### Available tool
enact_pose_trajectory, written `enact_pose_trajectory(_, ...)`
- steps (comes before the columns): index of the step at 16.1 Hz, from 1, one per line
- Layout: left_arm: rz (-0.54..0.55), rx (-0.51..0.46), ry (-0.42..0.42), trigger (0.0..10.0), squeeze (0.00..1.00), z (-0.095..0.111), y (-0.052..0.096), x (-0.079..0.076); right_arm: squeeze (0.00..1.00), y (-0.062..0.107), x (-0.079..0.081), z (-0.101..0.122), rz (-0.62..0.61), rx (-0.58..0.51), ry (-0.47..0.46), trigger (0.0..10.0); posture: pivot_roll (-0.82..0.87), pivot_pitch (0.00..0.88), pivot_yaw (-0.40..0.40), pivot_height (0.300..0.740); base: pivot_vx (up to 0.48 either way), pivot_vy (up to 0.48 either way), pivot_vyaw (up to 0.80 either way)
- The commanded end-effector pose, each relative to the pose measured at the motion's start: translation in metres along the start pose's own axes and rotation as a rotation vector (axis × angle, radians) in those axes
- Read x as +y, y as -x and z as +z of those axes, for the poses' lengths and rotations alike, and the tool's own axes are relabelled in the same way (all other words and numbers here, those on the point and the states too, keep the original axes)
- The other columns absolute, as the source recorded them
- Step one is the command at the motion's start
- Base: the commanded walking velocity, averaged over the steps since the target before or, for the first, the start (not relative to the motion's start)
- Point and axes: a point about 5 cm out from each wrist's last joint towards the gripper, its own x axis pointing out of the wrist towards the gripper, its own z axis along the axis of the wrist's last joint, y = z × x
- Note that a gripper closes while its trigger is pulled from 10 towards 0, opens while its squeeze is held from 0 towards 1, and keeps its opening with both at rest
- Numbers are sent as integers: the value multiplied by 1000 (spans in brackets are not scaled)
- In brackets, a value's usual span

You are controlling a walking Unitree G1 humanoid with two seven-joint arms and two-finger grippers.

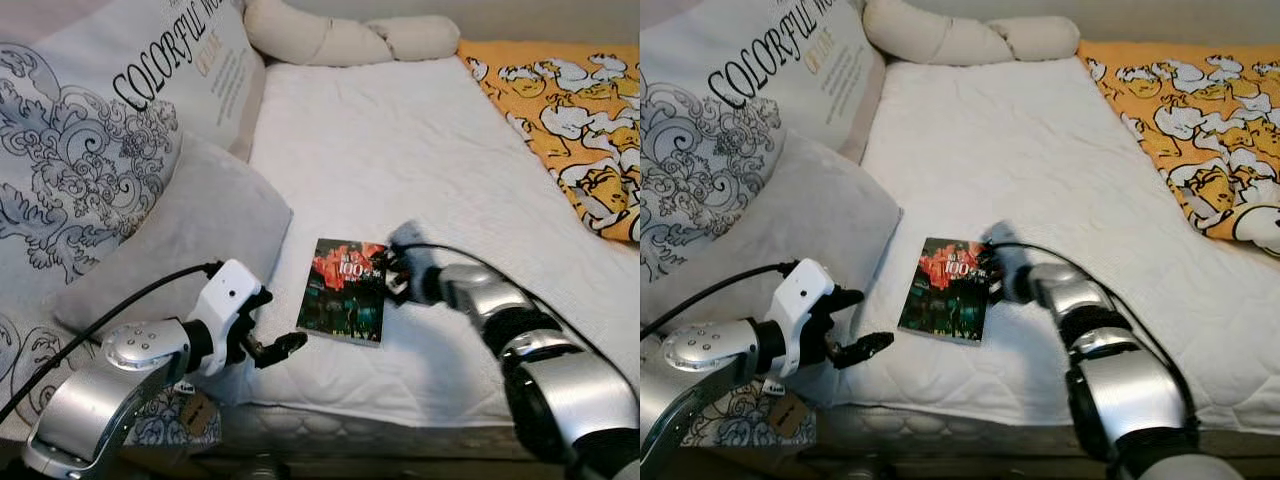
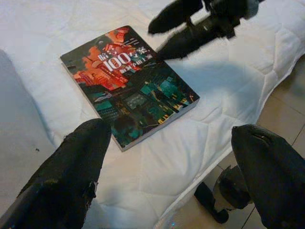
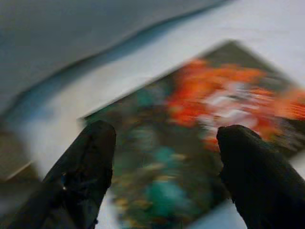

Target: Clean up the room

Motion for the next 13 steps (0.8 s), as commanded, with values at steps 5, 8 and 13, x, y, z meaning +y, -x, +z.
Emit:
enact_pose_trajectory(5,-13,89,-35,10000,0,-8,7,7,1000,-28,47,-35,325,284,51,10000,97,0,26,740,0,0,0)
enact_pose_trajectory(8,-8,118,-44,10000,0,-11,13,8,1000,-32,55,-54,288,408,79,10000,121,0,18,740,0,0,0)
enact_pose_trajectory(13,-10,127,-41,10000,0,-12,15,7,1000,-31,44,-60,108,405,127,10000,125,0,18,740,0,0,0)
